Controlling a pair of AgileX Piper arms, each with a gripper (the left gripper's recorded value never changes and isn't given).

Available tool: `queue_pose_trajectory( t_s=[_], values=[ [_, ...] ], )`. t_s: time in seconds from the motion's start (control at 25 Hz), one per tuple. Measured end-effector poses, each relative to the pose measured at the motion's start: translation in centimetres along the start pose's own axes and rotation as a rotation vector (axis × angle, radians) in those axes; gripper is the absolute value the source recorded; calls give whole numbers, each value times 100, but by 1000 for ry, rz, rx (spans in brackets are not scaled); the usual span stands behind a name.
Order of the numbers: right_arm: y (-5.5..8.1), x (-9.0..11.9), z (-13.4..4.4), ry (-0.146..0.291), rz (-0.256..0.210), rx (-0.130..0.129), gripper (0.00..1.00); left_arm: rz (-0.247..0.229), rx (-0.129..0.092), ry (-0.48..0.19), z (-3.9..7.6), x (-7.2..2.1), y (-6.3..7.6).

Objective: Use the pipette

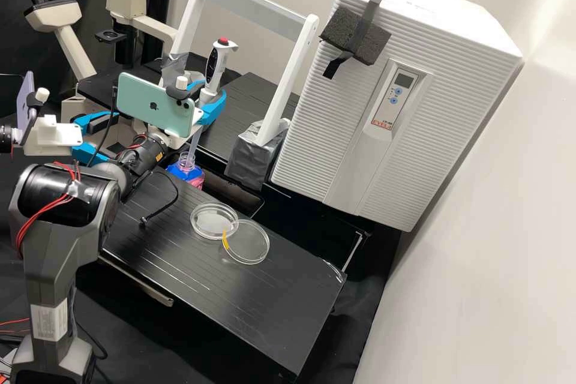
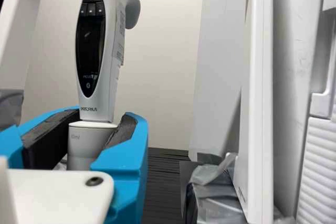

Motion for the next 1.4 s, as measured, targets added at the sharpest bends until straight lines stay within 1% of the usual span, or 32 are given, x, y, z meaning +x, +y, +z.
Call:
queue_pose_trajectory(
  t_s=[0.04,0.08,0.16,0.24,0.32,0.4,0.48,0.52,0.72,1.08,1.2,1.4],
  values=[
    [0,-4,5,2,7,6,0,-8,-1,1,-3,5,-18],
    [-7,-11,17,3,14,18,0,-12,-2,2,-7,9,-31],
    [-16,-20,30,2,16,33,0,-16,-2,4,-9,9,-36],
    [-27,-38,46,-1,12,56,0,-23,-4,5,-15,16,-58],
    [-36,-50,59,-5,8,74,0,-27,-4,4,-10,20,-69],
    [-47,-64,73,-9,2,81,0,-28,2,1,-2,21,-71],
    [-47,-64,73,-9,2,83,0,-28,4,-2,6,22,-73],
    [-47,-64,73,-9,2,88,0,-28,4,-3,10,22,-73],
    [-60,-81,77,-9,-1,86,0,-38,2,-4,16,5,-99],
    [-92,-133,94,-8,-7,80,0,-40,2,-8,29,5,-104],
    [-113,-150,86,-8,-15,82,0,-53,-1,-5,27,-22,-139],
    [-145,-173,63,-2,-28,84,0,-62,-3,-3,25,-41,-163]
  ],
)
